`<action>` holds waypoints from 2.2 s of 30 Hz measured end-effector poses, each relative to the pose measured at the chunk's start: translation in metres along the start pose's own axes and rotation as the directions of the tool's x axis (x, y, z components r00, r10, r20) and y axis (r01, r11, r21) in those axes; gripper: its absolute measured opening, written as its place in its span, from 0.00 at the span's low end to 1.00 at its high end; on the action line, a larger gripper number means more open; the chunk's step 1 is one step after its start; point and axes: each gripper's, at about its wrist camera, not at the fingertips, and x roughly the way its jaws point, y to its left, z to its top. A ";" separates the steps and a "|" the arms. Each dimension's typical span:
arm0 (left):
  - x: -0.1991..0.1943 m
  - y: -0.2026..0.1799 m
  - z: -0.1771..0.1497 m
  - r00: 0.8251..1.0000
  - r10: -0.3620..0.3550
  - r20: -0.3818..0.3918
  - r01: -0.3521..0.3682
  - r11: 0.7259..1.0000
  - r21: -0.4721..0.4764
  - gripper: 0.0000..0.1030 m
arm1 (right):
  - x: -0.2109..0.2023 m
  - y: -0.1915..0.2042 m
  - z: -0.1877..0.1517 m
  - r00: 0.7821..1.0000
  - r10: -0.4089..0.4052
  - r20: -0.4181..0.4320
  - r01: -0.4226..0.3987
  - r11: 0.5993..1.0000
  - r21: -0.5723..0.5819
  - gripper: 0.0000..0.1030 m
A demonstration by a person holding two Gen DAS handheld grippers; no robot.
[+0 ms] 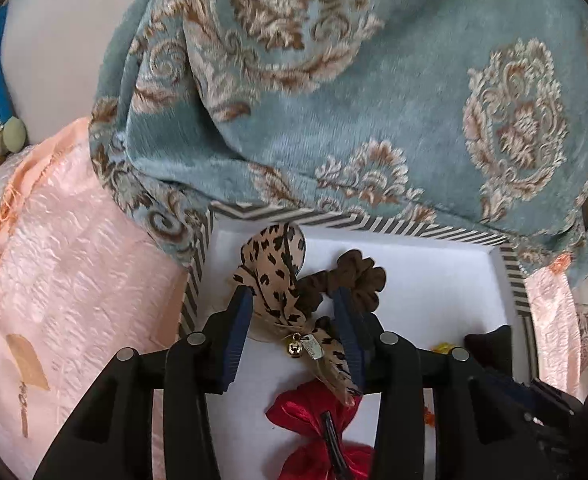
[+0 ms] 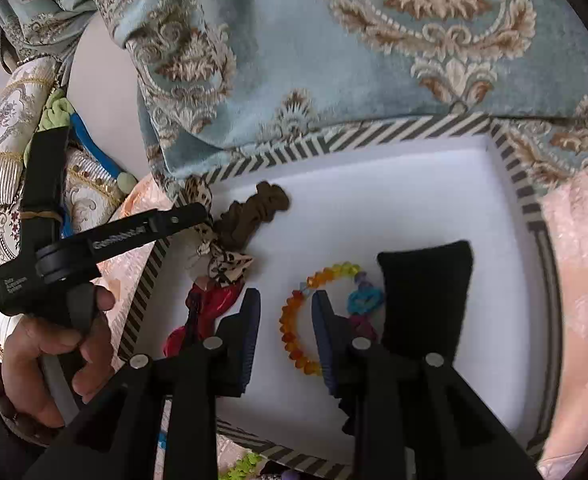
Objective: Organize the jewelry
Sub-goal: 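Withdraw both open tools from the box toward the remaining bracelets, then grasp blue beaded bracelet with left tool while right tool grasps purple bracelet, then lift blue bracelet with left tool while right tool lifts purple bracelet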
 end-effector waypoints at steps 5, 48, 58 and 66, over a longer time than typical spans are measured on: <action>-0.025 0.004 -0.015 1.000 -0.007 0.016 0.007 1.000 0.015 0.24 | -0.033 -0.003 -0.006 0.996 -0.066 0.064 0.067 0.997 -0.024 0.26; -0.055 0.003 -0.158 0.981 0.130 -0.141 -0.119 0.989 0.083 0.21 | -0.071 0.007 -0.114 0.980 -0.196 0.020 0.196 0.962 -0.188 0.09; -0.082 -0.007 -0.150 0.994 0.076 -0.075 -0.066 0.990 0.127 0.00 | -0.117 -0.032 -0.107 0.987 -0.088 0.134 0.077 0.994 0.083 0.09; -0.116 -0.007 -0.139 1.000 -0.001 0.008 0.000 0.994 0.108 0.00 | -0.124 -0.028 -0.106 0.985 -0.083 0.150 0.071 0.994 0.084 0.09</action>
